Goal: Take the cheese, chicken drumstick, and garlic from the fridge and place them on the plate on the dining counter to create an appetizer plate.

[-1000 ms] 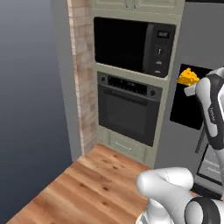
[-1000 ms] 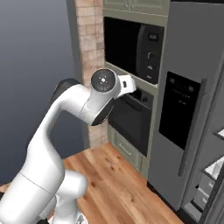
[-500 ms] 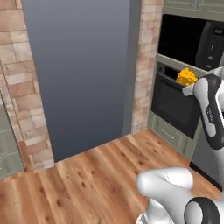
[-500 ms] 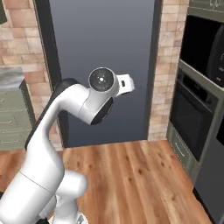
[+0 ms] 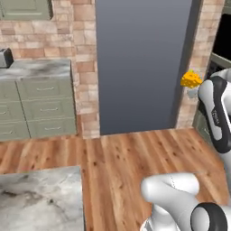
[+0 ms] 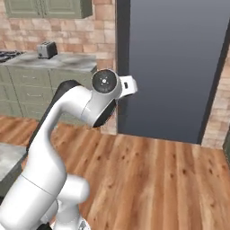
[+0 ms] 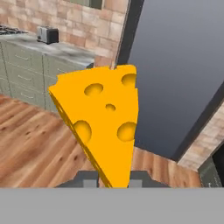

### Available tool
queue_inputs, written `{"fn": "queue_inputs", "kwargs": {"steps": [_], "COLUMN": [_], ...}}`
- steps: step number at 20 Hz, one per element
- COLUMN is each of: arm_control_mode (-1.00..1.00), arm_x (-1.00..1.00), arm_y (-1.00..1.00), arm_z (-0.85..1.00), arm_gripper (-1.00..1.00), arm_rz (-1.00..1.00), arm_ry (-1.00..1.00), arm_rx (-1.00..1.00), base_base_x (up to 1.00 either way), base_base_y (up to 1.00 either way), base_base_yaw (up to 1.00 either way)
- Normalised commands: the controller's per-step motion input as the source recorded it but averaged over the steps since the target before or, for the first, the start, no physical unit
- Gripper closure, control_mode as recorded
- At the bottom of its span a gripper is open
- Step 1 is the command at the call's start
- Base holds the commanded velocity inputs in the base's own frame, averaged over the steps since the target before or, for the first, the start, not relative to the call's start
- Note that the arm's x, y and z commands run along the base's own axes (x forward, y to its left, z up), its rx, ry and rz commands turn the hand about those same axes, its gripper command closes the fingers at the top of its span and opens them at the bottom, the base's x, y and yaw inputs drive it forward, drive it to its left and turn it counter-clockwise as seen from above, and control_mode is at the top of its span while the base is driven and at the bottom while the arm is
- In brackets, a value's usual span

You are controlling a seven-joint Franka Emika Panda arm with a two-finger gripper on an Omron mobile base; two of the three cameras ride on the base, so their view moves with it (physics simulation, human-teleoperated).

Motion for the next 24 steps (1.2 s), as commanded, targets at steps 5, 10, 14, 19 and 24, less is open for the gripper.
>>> {"fn": "queue_inputs", "kwargs": {"steps": [5,10,14,19,24], "arm_control_mode": [1.0,1.0,1.0,1.0,1.0], "arm_x": [0.0,0.0,0.0,0.0,0.0], "arm_y": [0.0,0.0,0.0,0.0,0.0], "arm_z": [0.0,0.0,0.0,0.0,0.0], "arm_gripper": [1.0,1.0,1.0,1.0,1.0], "arm_rz": [0.0,0.0,0.0,0.0,0.0], "arm_ry": [0.0,0.0,0.0,0.0,0.0], "arm_rx": [0.0,0.0,0.0,0.0,0.0], "base_base_x": [-1.0,-1.0,-1.0,-1.0,-1.0], "base_base_y": [0.0,0.0,0.07,0.17,0.28], "base_base_yaw": [0.55,0.53,0.48,0.46,0.43]}}
